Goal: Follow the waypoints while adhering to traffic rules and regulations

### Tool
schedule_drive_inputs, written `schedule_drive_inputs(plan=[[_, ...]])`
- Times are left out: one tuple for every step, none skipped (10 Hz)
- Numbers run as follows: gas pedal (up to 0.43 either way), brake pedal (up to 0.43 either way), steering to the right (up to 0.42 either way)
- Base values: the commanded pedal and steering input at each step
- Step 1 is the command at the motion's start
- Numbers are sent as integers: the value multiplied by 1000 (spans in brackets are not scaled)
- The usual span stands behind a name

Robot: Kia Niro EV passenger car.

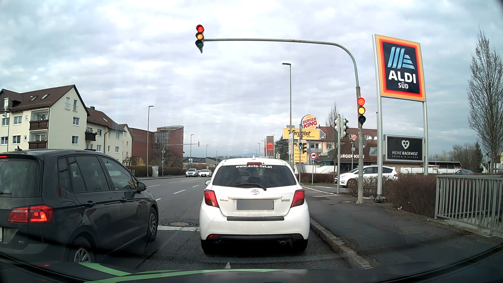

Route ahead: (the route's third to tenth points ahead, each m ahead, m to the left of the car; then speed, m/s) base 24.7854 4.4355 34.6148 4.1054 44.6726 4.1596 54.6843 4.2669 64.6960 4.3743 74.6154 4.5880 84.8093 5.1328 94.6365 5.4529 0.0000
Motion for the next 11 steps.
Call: schedule_drive_inputs(plan=[[0, 280, -5], [0, 280, -5], [0, 280, -5], [0, 280, -5], [0, 280, -5], [0, 280, -5], [0, 280, -5], [0, 280, -5], [0, 280, -5], [0, 280, -5], [0, 280, -5]])
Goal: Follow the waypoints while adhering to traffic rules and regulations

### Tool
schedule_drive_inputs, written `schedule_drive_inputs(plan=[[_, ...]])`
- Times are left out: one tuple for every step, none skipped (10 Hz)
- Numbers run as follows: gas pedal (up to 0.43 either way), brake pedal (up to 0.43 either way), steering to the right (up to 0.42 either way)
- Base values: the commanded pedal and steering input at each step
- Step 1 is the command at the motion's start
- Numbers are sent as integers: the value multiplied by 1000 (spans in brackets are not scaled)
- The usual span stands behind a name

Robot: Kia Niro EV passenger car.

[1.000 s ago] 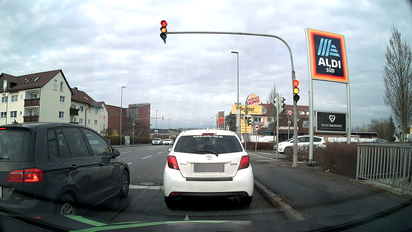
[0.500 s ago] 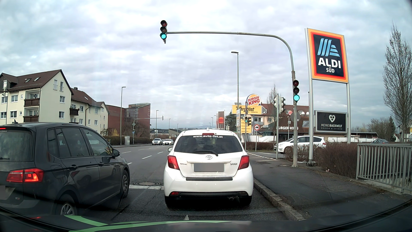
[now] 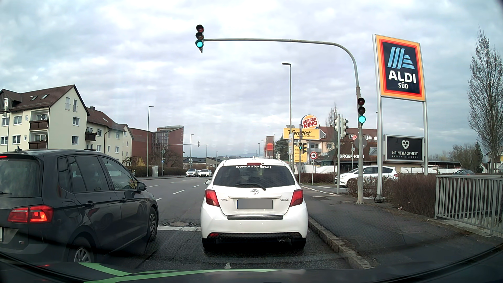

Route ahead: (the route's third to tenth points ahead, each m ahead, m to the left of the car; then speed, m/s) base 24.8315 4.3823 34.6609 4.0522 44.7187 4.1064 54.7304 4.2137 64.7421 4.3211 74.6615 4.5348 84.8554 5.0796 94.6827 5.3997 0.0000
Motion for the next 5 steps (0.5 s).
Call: schedule_drive_inputs(plan=[[0, 262, -5], [0, 195, -5], [0, 24, -6], [0, 0, -7], [0, 0, -8]])
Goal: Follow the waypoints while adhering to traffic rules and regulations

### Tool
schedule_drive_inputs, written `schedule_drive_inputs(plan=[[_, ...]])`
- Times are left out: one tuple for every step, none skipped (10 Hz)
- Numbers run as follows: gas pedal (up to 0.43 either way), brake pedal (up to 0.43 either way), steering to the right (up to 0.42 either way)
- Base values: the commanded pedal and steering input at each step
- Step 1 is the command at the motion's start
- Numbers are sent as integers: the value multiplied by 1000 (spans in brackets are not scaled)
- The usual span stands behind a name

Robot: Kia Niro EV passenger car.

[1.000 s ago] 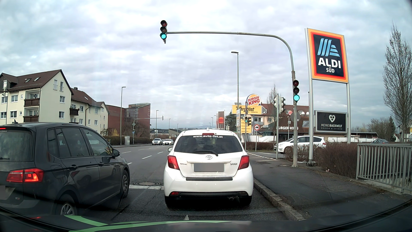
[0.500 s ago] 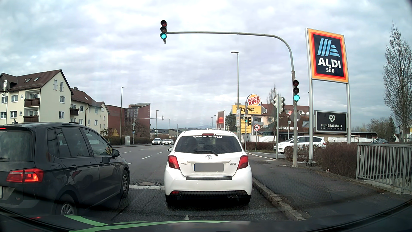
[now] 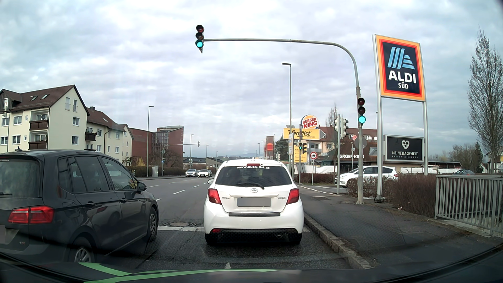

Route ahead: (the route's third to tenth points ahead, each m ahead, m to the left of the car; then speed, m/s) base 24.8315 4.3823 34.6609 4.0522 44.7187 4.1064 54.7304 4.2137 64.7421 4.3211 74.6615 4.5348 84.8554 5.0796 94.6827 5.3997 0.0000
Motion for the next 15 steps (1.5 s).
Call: schedule_drive_inputs(plan=[[0, 0, -8], [0, 0, -8], [0, 0, -8], [0, 0, -8], [0, 0, -10], [47, 0, -11], [98, 0, -11], [118, 0, -11], [138, 0, -11], [157, 0, -11], [177, 0, -11], [189, 0, -11], [197, 0, -9], [209, 0, -7], [209, 0, -4]])
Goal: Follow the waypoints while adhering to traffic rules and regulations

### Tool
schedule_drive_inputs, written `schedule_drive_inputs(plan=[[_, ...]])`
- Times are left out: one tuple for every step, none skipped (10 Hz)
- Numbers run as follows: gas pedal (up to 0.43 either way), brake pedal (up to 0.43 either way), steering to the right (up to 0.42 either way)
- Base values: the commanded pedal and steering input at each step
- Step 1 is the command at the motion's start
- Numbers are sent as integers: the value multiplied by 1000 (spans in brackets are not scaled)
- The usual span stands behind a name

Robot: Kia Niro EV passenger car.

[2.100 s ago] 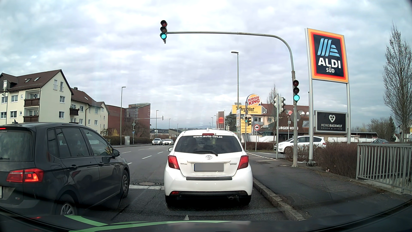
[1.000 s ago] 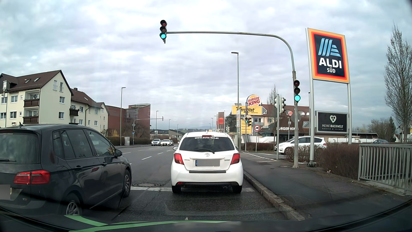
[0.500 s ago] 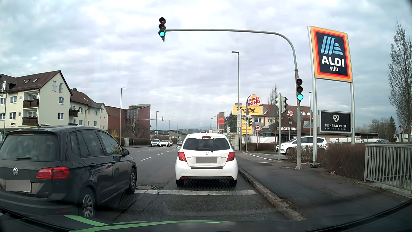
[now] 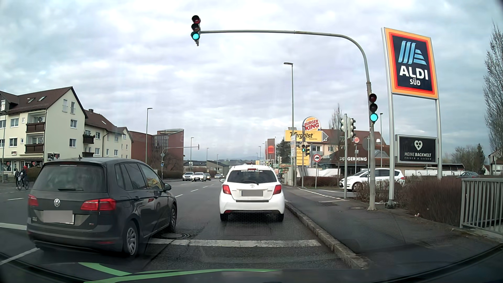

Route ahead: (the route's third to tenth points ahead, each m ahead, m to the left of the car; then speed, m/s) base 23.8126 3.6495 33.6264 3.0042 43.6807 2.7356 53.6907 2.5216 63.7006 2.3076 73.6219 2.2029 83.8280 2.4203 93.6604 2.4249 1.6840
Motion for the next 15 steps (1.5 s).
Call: schedule_drive_inputs(plan=[[209, 0, 0], [209, 0, 3], [209, 0, 6], [209, 0, 8], [209, 0, 8], [209, 0, 8], [209, 0, 8], [209, 0, 6], [209, 0, 4], [209, 0, 4], [209, 0, 4], [209, 0, 4], [209, 0, 3], [209, 0, 3], [209, 0, 3]])
